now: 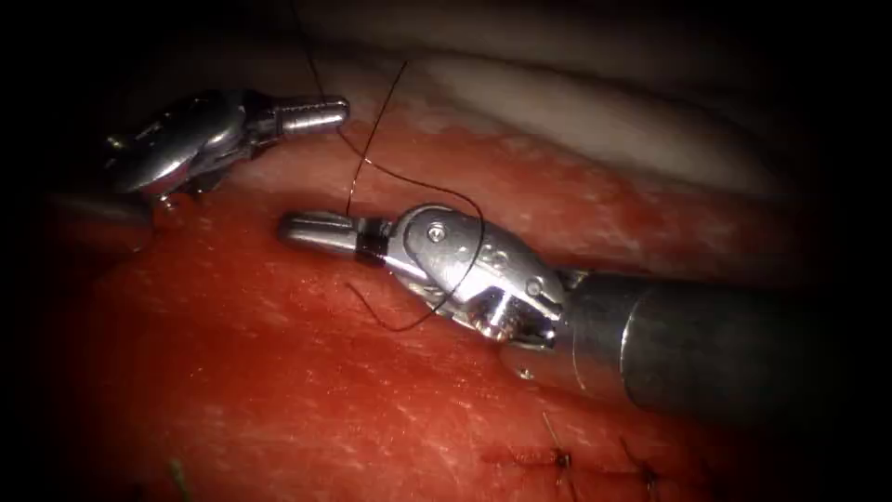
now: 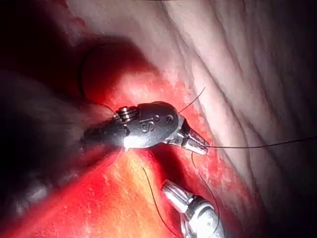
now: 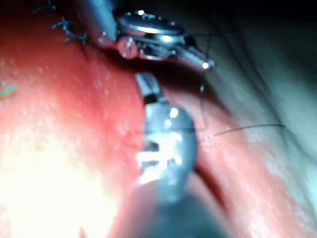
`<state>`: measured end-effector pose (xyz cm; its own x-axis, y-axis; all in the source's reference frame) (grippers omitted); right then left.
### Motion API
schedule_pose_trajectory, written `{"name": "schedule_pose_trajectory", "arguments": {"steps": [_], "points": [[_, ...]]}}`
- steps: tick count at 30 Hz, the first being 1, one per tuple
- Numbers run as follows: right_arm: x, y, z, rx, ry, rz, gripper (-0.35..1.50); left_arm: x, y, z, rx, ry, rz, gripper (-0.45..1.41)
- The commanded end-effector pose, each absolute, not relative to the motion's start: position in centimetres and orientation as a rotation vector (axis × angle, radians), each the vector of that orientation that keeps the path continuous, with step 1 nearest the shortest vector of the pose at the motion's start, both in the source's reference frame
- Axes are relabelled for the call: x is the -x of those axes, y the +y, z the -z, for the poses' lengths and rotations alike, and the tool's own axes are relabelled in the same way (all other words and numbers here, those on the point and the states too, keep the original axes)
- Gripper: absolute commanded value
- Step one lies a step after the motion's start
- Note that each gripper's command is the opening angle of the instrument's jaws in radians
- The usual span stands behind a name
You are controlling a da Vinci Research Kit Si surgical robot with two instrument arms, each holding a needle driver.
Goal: Wound Closure
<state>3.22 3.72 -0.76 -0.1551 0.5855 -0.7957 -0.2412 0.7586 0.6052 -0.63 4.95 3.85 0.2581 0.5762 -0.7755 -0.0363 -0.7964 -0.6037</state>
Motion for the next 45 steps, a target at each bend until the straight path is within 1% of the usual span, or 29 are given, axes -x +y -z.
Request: {"name": "schedule_pose_trajectory", "arguments": {"steps": [1,5,11,12,13,14,16,18,22,26,28,32,39,40,45], "points": [[-3.25,3.8,0.76,-0.27,1.577,-0.757,-0.35,0.66,4.87,-3.91,2.023,-0.492,-1.574,-0.35],[-3.09,3.88,0.79,-0.236,1.554,-0.804,-0.35,0.56,4.74,-3.91,2.024,-0.492,-1.581,-0.35],[-3.08,3.92,0.72,-0.209,1.538,-0.824,-0.35,0.48,4.57,-3.81,2.022,-0.493,-1.584,-0.35],[-3.08,3.92,0.71,-0.208,1.538,-0.824,-0.32,0.48,4.53,-3.79,2.023,-0.493,-1.585,-0.35],[-3.08,3.93,0.69,-0.203,1.534,-0.829,-0.21,0.47,4.49,-3.77,2.023,-0.493,-1.586,-0.35],[-3.08,3.94,0.69,-0.196,1.53,-0.835,-0.06,0.48,4.43,-3.75,2.023,-0.491,-1.588,-0.35],[-3.08,3.95,0.68,-0.184,1.522,-0.846,0.05,0.49,4.33,-3.72,2.02,-0.493,-1.588,-0.35],[-3.08,3.95,0.66,-0.149,1.5,-0.872,0.34,0.52,4.2,-3.64,2.022,-0.499,-1.583,-0.35],[-3.08,3.95,0.63,-0.109,1.481,-0.895,0.61,0.54,4.11,-3.56,2.027,-0.517,-1.579,-0.35],[-3.1,3.94,0.58,-0.097,1.422,-0.898,1.04,0.53,4.09,-3.46,2.025,-0.523,-1.574,-0.35],[-3.13,3.92,0.55,-0.099,1.383,-0.892,1.15,0.53,4.13,-3.39,2.025,-0.53,-1.567,-0.35],[-3.2,3.9,0.51,-0.108,1.342,-0.882,1.15,0.55,4.19,-3.23,2.028,-0.549,-1.555,-0.35],[-3.3,3.92,0.48,-0.11,1.311,-0.881,1.03,0.66,4.17,-3.07,2.055,-0.589,-1.544,-0.35],[-3.32,3.92,0.49,-0.127,1.307,-0.876,0.98,0.69,4.16,-3.06,2.061,-0.6,-1.546,-0.35],[-3.29,3.93,0.48,-0.177,1.304,-0.876,0.98,0.67,4.15,-3.12,2.061,-0.62,-1.564,-0.35]]}}
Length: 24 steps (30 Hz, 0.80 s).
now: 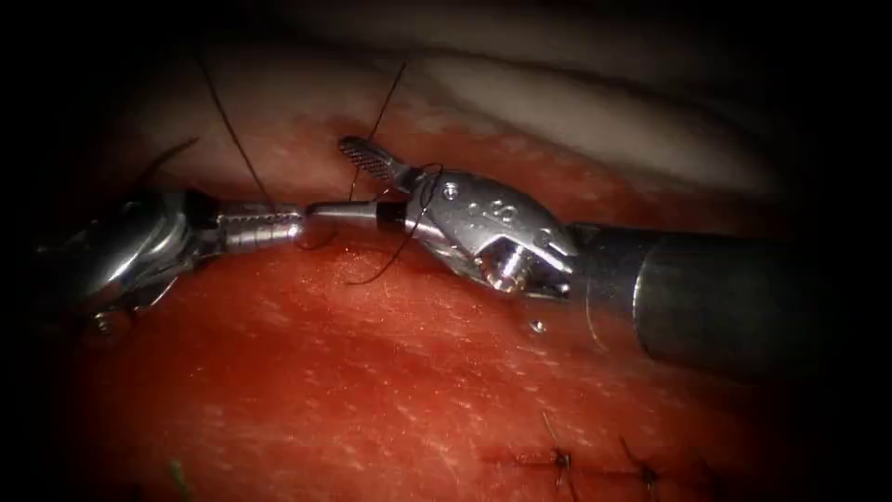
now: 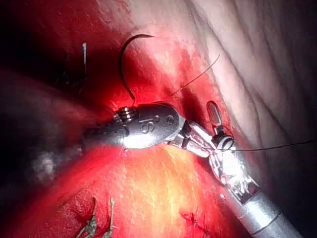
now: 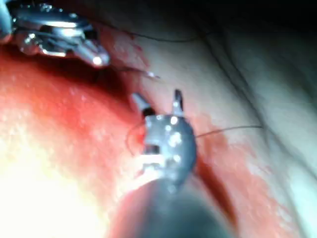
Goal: Wound Closure
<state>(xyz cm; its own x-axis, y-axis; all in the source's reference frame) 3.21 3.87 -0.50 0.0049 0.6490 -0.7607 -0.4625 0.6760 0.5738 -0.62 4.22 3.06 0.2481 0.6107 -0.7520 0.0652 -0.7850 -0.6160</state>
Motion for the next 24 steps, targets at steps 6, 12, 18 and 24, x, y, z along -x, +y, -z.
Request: {"name": "schedule_pose_trajectory", "arguments": {"steps": [6,12,18,24], "points": [[-3.4,3.8,0.3,-0.21,1.26,-0.849,0.94,0.76,4.3,-3.0,2.055,-0.626,-1.553,-0.35],[-3.48,3.7,0.3,-0.262,1.246,-0.808,0.84,0.91,4.7,-2.9,2.06,-0.664,-1.523,-0.35],[-3.51,3.7,0.3,-0.292,1.262,-0.79,0.81,1.0,5.0,-3.1,2.056,-0.697,-1.544,-0.35],[-3.54,3.6,0.3,-0.34,1.287,-0.746,0.79,1.04,5.2,-3.5,2.06,-0.71,-1.585,-0.35]]}}
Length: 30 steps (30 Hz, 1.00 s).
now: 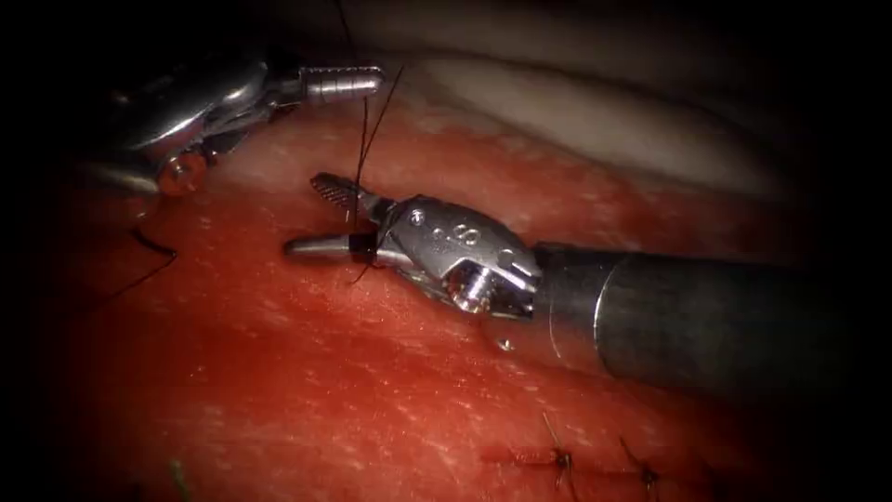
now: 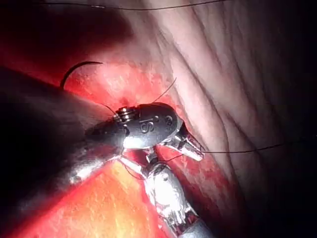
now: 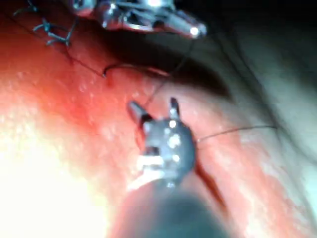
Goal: Wound Closure
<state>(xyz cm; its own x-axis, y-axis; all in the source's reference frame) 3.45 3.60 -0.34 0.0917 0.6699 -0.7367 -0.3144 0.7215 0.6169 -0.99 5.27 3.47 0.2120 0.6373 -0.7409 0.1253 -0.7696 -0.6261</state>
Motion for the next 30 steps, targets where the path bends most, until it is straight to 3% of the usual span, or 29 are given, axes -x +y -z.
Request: {"name": "schedule_pose_trajectory", "arguments": {"steps": [1,30], "points": [[-3.55,3.6,0.3,-0.345,1.29,-0.742,0.79,1.04,5.2,-3.6,2.063,-0.709,-1.588,-0.35],[-3.48,3.7,0.4,-0.234,1.612,-0.868,0.74,0.8,4.7,-4.6,2.057,-0.692,-1.627,-0.35]]}}
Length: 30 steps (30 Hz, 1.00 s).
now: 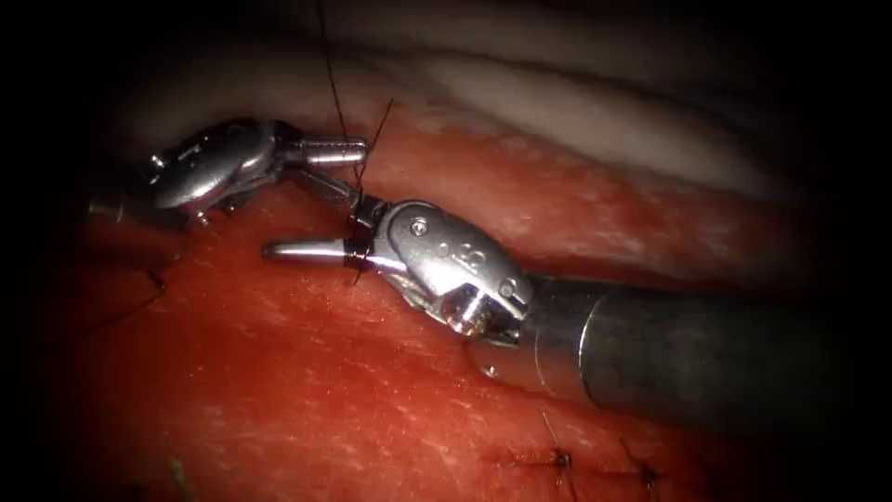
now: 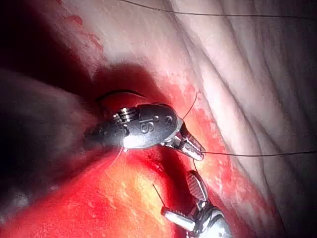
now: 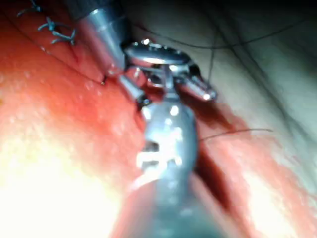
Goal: Wound Closure
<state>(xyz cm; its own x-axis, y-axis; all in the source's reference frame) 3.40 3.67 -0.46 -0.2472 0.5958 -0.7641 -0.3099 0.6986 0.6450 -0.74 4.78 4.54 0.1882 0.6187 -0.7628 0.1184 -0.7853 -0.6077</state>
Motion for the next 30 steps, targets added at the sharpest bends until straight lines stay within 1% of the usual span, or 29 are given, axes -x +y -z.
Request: {"name": "schedule_pose_trajectory", "arguments": {"steps": [1,5,9,14,19,22,26,27,30], "points": [[-3.47,3.71,0.44,-0.228,1.608,-0.875,0.74,0.77,4.71,-4.59,2.056,-0.692,-1.628,-0.35],[-3.34,3.75,0.42,-0.176,1.606,-0.938,0.74,0.63,4.61,-4.55,2.05,-0.681,-1.623,-0.35],[-3.13,3.83,0.37,-0.154,1.592,-1.048,0.67,0.61,4.49,-4.48,2.048,-0.678,-1.625,-0.35],[-2.96,3.88,0.33,-0.152,1.566,-1.156,0.67,0.6,4.39,-4.4,2.046,-0.676,-1.625,-0.35],[-3.06,3.88,0.3,-0.193,1.49,-1.226,0.62,0.65,4.24,-4.28,2.029,-0.696,-1.656,-0.35],[-3.12,3.89,0.25,-0.249,1.446,-1.27,0.54,0.65,4.1,-4.18,2.025,-0.722,-1.675,-0.35],[-3.11,3.92,0.15,-0.317,1.349,-1.389,0.46,0.59,3.99,-4.09,2.013,-0.74,-1.697,-0.35],[-3.11,3.92,0.09,-0.352,1.294,-1.454,0.44,0.59,3.96,-4.06,2.015,-0.737,-1.703,-0.35],[-3.11,3.9,0.01,-0.393,1.235,-1.543,0.44,0.62,3.97,-4.02,2.017,-0.732,-1.703,-0.35]]}}
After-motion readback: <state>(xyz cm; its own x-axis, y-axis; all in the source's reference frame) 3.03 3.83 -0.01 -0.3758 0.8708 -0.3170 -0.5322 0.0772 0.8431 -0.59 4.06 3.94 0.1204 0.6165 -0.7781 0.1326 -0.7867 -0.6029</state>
